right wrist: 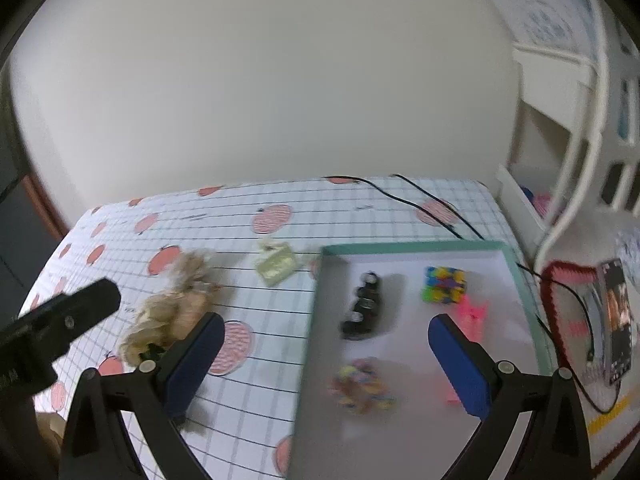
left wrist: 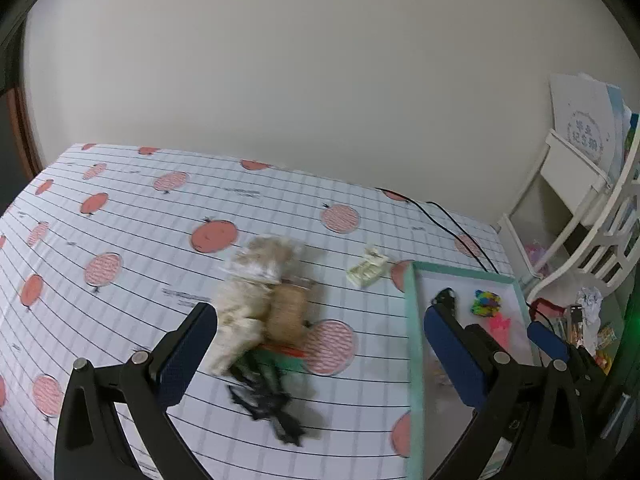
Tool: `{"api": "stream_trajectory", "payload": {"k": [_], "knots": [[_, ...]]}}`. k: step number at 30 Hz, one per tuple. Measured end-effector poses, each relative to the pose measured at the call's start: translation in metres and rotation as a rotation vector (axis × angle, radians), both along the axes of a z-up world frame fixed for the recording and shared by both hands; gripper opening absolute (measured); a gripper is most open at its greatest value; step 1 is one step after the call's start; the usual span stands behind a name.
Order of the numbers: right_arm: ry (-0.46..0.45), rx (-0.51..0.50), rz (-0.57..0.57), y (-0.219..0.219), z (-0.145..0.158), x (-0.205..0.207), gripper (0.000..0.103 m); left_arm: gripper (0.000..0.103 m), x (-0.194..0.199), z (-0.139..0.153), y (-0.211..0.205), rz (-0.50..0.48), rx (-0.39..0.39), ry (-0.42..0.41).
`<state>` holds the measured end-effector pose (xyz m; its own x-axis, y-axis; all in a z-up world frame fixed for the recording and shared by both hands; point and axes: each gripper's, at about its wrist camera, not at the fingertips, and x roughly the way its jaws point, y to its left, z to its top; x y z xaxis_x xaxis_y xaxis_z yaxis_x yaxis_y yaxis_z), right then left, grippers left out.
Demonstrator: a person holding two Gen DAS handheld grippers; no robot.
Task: Organize objects
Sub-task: 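Withdraw both grippers from the tray toward the lace cloth and black figure, then grasp the cream lace cloth with left gripper while right gripper grasps the black toy figure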
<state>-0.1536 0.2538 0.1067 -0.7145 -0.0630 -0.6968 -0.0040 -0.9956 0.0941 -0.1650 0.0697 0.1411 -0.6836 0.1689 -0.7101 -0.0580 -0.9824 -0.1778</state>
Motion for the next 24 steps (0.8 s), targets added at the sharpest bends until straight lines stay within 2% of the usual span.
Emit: {"api": "stream_trajectory", "payload": {"k": [5, 13, 20, 24], "knots": [[0.003, 0.014, 0.059, -0.036, -0.001, -0.001, 0.103, 0.103, -0.002, -0.002, -0.032, 0.019, 0.021, -0.027], [-0.045, 0.066, 0.160, -0.086, -0.017, -0.003, 0.103, 0.103, -0.007, -0.026, -0.078, 0.097, 0.061, -0.140], [-0.152, 0.079, 0.220, -0.114, -0.046, -0.010, 0.103, 0.103, -0.011, -0.046, -0.097, 0.138, 0.091, -0.201], [-0.200, 0.092, 0.239, -0.126, -0.062, -0.011, 0.103, 0.103, -0.014, -0.058, -0.097, 0.138, 0.069, -0.228]]}}
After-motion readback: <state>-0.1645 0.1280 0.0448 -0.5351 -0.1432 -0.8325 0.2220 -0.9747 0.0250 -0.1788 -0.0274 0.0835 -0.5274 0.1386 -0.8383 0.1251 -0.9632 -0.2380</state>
